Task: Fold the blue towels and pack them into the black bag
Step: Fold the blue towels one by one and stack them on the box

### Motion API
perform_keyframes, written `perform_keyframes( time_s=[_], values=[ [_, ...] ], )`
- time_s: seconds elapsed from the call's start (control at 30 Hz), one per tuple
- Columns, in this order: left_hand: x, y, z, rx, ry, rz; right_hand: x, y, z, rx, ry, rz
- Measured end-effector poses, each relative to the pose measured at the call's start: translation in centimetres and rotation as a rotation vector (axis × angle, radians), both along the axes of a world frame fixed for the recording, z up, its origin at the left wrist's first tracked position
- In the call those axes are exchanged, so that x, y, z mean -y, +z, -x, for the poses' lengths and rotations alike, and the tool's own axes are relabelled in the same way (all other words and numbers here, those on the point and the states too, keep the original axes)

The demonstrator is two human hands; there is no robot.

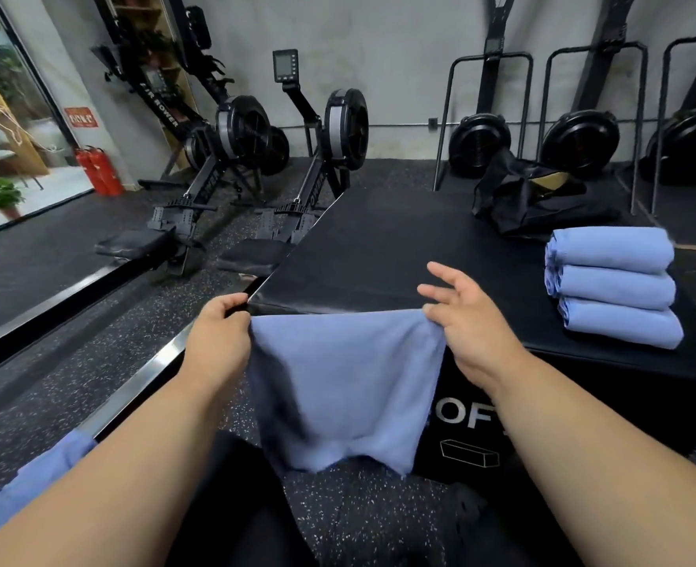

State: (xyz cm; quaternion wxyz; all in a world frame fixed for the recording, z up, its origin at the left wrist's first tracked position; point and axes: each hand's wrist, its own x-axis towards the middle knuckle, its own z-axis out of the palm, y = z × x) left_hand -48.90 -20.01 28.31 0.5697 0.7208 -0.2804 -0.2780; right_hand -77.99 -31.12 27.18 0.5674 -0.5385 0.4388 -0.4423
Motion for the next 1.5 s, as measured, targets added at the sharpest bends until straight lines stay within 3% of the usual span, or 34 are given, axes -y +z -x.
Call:
perform_keyframes(
  time_s=[0.1,0.23,0.33,0.47,0.73,1.0,1.13,1.33,1.5],
  values=[
    [0.1,0.2,0.1,0.056,0.0,0.001,0.2,-0.6,0.7,0.017,0.002,-0.041],
    [0.7,0.2,1.5,-0.073,-0.121,0.052,-1.2,-3.0,0.2,0.178,0.092,-0.271],
    [0.0,0.3,1.9,-0.076,-0.155,0.134,-0.6,-3.2,1.3,0.257,-0.053,-0.223],
    [-0.3,0.4,1.6,-0.078,-0.144,0.172,-1.3,-3.0,2.2,0.046,0.025,-0.111],
    [1.7,2.7,0.6,0.017,-0.233,0.291,3.0,3.3,3.3,-0.024,-0.109,0.228],
    [10.7,7.3,0.1,0.119,-0.326,0.358,9.9,8.4,3.3,-0.058,-0.172,0.37],
    [18.1,9.7,-1.1,0.126,-0.267,0.374,15.9,10.8,2.0,-0.093,-0.142,0.401],
    [31.0,7.9,-4.9,0.238,-0.241,0.264,28.2,9.9,-1.9,-0.254,-0.049,0.353],
    [34.5,-1.6,-7.3,0.234,-0.401,-0.202,31.6,1.3,-3.2,-0.605,0.16,0.144]
  ],
)
